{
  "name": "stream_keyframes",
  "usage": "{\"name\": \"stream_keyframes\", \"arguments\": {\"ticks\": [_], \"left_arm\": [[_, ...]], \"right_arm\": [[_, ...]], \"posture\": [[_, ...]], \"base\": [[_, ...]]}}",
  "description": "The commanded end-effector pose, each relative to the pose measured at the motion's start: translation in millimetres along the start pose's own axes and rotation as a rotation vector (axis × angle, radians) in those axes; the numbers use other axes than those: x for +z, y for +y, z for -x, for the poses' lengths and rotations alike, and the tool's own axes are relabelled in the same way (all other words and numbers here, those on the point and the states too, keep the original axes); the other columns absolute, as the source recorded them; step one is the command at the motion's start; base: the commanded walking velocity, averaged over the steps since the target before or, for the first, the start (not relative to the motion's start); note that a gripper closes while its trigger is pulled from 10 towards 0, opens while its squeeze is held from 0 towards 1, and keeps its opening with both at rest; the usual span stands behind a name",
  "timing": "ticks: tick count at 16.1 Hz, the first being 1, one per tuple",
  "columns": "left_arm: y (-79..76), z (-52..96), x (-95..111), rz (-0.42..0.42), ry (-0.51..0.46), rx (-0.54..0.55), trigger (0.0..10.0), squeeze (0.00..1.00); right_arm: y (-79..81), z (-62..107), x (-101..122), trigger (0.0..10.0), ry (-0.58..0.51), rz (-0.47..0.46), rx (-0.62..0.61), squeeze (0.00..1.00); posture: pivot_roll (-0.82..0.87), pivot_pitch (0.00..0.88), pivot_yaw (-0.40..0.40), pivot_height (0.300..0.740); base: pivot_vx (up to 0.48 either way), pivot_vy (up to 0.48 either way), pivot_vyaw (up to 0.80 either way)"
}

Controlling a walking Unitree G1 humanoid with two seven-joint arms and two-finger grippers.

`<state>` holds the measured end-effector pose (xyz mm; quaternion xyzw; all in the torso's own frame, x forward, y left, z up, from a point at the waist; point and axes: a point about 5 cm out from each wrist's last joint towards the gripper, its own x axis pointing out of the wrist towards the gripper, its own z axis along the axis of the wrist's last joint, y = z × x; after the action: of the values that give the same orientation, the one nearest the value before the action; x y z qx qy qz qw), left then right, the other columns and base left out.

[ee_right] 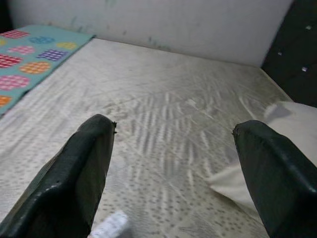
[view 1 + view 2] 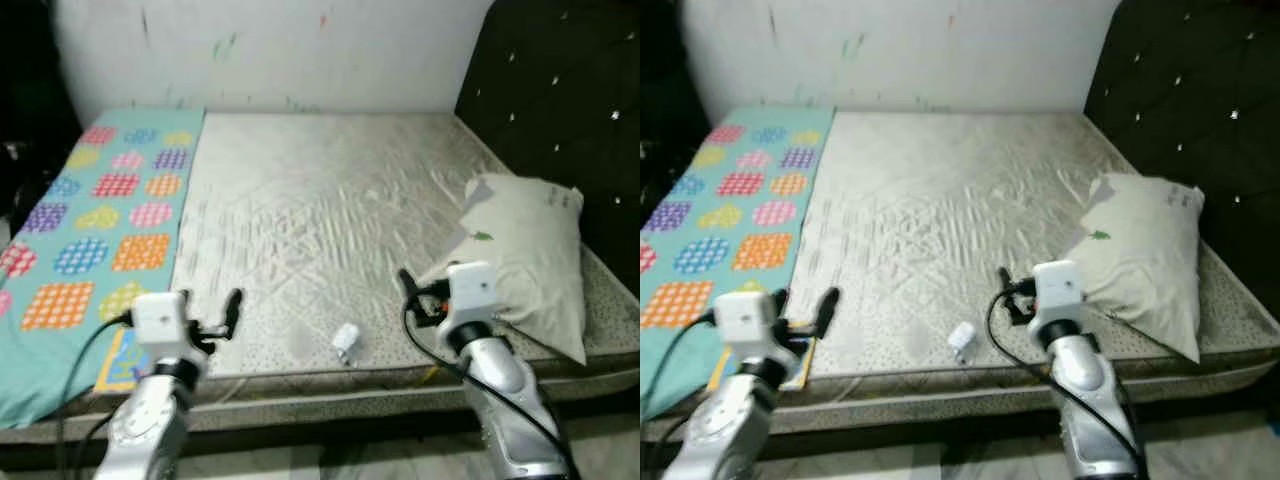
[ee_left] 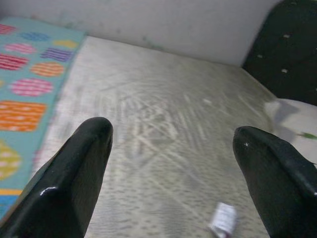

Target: Clean up the room

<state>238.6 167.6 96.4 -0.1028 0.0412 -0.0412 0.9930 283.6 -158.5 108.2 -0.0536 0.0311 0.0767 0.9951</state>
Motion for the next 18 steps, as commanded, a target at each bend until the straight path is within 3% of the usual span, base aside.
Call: {"name": "stream_keyframes", "arguments": {"ticks": [1,9,13,18], "left_arm": [[-5.2,-1.2,0.2,0.009,-0.003,-0.014,10.0,0.0],[-8.3,-0.3,0.3,0.013,-0.01,-0.044,10.0,0.0],[-9.2,0.5,-0.3,0.017,-0.008,-0.049,10.0,0.0],[-8.7,0.4,-0.1,0.014,-0.003,-0.048,10.0,0.0]], "right_arm": [[-5.3,-0.9,4.2,10.0,-0.015,0.014,-0.014,0.0],[-3.6,-0.9,4.9,10.0,-0.021,0.03,0.003,0.0],[-4.9,-1.1,4.3,10.0,-0.015,0.01,-0.003,0.0],[-4.4,-1.2,4.3,10.0,-0.017,0.016,-0.007,0.0]], "posture": [[-0.1,0.0,-0.012,0.74],[-0.09,0.0,-0.013,0.74],[-0.09,0.0,-0.015,0.74],[-0.09,0.0,-0.014,0.74]], "base": [[0.0,0.0,0.0],[0.0,0.0,0.0],[0.0,0.0,-0.75],[0.0,0.0,0.0]]}}
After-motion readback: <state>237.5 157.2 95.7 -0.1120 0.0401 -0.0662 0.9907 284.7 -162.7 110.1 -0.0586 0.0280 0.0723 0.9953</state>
